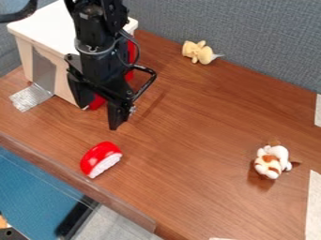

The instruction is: Moved something to the front right side of the table

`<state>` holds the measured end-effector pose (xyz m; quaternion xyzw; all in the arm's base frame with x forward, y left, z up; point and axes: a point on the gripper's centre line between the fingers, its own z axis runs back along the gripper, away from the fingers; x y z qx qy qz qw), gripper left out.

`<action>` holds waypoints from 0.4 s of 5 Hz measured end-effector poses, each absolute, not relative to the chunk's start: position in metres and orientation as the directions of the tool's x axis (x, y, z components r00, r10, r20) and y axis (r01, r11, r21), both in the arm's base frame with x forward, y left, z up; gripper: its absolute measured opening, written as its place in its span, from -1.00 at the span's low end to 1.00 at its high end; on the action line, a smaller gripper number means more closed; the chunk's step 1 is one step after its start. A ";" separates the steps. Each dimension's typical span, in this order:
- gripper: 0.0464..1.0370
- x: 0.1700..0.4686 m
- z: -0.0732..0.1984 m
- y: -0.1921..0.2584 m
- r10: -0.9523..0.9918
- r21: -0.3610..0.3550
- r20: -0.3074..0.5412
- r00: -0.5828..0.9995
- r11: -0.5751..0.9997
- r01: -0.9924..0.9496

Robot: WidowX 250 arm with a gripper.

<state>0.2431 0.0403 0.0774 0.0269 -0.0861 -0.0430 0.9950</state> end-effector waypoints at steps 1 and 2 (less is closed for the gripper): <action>0.93 0.242 0.073 0.036 -0.090 0.051 0.151 0.984 0.995 0.083; 0.93 0.259 0.085 -0.017 -0.235 0.022 0.205 0.950 0.972 0.236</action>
